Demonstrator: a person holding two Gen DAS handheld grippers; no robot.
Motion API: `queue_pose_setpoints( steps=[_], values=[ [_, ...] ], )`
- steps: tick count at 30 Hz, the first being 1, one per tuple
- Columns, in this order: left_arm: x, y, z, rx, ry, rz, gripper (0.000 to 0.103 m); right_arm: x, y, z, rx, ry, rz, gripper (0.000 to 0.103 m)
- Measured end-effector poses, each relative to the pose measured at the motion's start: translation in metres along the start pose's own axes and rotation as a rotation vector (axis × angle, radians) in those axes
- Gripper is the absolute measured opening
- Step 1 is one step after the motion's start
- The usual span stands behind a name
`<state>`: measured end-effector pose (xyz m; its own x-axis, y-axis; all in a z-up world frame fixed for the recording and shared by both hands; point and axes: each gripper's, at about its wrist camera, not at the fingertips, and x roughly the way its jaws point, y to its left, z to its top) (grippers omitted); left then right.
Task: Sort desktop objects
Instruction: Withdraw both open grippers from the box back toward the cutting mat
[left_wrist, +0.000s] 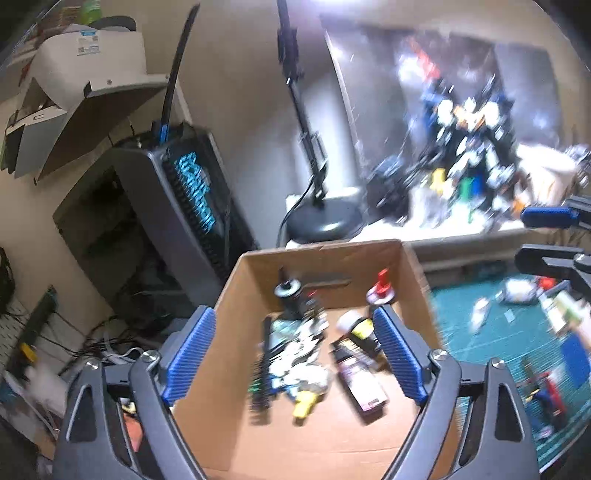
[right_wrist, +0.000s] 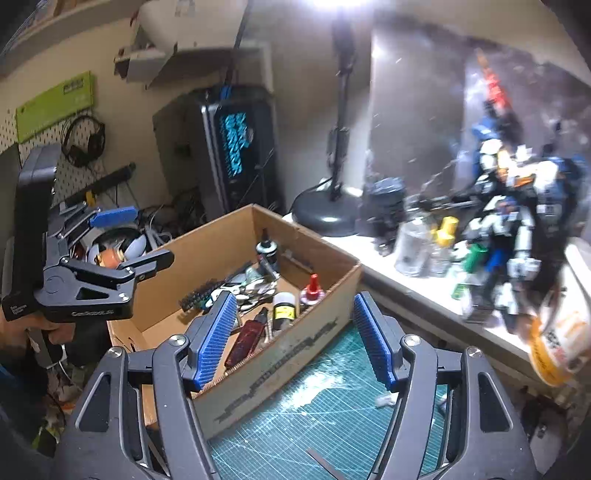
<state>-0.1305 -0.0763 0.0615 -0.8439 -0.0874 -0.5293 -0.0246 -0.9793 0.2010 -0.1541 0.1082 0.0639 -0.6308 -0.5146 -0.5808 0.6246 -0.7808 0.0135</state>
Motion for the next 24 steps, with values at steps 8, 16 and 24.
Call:
queue_pose_setpoints(
  steps=[8,16,24],
  values=[
    [-0.037,-0.025,-0.004,-0.067,-0.117,-0.098,0.103,-0.066,-0.011,-0.021,0.021,-0.066,-0.09,0.077],
    [-0.057,-0.064,-0.022,-0.04,-0.15,-0.183,0.103,-0.12,-0.026,-0.062,0.086,-0.098,-0.165,0.079],
    [-0.063,-0.1,-0.046,-0.03,-0.155,-0.281,0.103,-0.149,-0.039,-0.113,0.153,-0.079,-0.237,0.079]
  ],
)
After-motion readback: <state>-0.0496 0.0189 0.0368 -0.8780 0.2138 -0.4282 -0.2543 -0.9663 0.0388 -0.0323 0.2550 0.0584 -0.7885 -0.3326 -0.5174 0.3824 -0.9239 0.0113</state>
